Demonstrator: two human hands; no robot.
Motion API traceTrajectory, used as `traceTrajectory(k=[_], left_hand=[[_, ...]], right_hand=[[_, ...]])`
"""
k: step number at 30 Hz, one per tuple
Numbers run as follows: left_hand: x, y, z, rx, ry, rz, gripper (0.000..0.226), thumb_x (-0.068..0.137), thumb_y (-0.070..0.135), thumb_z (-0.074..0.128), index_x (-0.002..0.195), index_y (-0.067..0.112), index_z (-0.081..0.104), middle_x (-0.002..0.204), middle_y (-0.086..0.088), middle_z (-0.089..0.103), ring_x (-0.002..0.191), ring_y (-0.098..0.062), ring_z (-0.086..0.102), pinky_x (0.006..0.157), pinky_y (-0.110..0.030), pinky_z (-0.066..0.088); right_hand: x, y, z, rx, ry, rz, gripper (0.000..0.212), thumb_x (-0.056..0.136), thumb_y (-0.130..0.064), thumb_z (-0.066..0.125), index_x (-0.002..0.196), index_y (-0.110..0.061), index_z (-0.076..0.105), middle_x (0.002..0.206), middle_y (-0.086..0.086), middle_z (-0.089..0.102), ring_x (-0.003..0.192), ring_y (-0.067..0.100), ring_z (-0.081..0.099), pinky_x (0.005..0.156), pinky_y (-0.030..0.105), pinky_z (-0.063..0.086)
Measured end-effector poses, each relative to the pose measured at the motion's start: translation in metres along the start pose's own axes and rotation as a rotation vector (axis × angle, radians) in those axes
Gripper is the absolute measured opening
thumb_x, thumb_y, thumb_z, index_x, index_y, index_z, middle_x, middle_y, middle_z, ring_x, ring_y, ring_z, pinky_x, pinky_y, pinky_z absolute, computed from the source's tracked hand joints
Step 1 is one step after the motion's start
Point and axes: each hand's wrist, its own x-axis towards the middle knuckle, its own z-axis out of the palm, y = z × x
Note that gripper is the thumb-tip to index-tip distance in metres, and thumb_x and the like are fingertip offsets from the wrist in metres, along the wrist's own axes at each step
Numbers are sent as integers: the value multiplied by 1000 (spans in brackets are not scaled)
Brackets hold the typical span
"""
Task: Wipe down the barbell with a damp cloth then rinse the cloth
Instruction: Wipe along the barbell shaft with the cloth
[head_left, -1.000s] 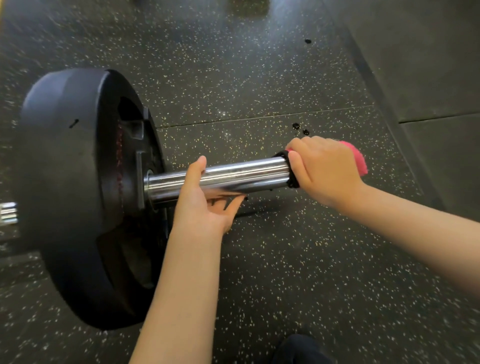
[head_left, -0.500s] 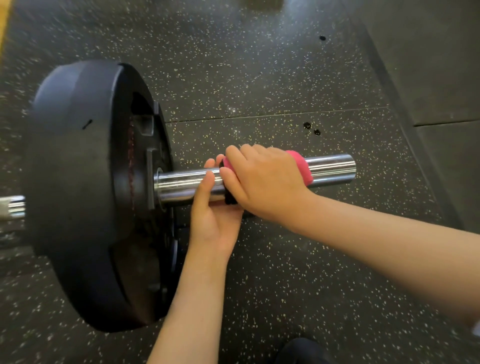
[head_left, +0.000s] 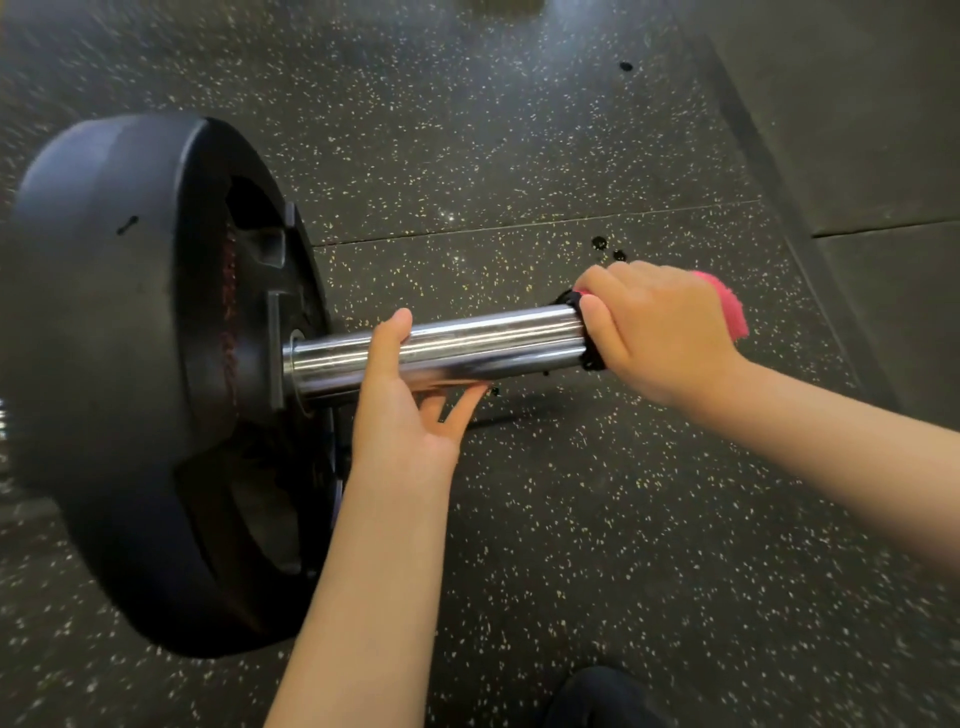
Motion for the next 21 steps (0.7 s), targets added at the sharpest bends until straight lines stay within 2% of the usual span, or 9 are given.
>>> traceTrajectory(k=[3,5,7,8,11,13,16,19,21], left_hand=[[5,-4,-5,-2,-50,42,31,76,25,77,104,18,64,89,-4,75,85,-22,73,86,-49,55],[10,-10,-10,11,-111,87,21,81,26,71,100,19,65,85,-1,75,83,-18,72,86,-44,56],[18,-14,-18,35,-236,122,13,85,25,65,95,18,64,89,0,72,85,-16,69,77,-35,57],[23,-14,-23,26,-331,129,19,83,26,67,98,17,62,95,0,69,88,-15,67,73,-31,56],[36,-13,-32,-6,-554,114,68,59,34,86,115,17,50,107,-2,58,98,-16,59,78,-29,53],[43,-14,-37,9,-589,116,75,51,38,90,113,18,53,107,-1,60,98,-15,60,78,-29,53],[33,-16,-32,-27,-497,150,66,62,40,83,117,20,53,112,1,63,101,-14,62,79,-30,54],[15,-21,-16,-87,-234,127,46,77,39,69,114,14,60,112,0,69,100,-16,66,85,-33,53],[5,-18,-6,-119,-54,78,42,76,41,73,108,15,64,102,-4,74,96,-21,70,90,-40,54]], right_hand=[[3,-16,1,19,28,11,44,99,-30,24,81,-11,59,65,2,55,55,24,48,50,32,32],[8,-37,3,44,58,-17,42,98,-30,27,81,-12,60,65,2,57,55,24,49,52,31,29],[18,-69,7,87,84,-63,38,96,-30,31,78,-13,59,65,3,56,54,25,49,53,30,26],[23,-86,10,103,107,-79,36,95,-30,33,76,-13,58,64,4,56,53,26,49,53,30,25],[32,-116,14,117,155,-91,33,93,-30,37,75,-12,57,62,6,55,51,28,50,52,32,22],[31,-115,13,122,151,-110,32,93,-31,37,76,-12,57,62,6,55,51,27,50,52,31,22],[28,-104,8,124,82,-141,36,94,-35,34,80,-12,58,66,4,56,55,26,51,52,31,25],[24,-84,3,97,2,-148,38,95,-38,32,85,-13,59,69,3,58,58,25,53,52,32,32],[18,-59,0,75,-35,-112,38,96,-36,31,85,-13,59,70,2,59,59,24,53,52,32,36]])
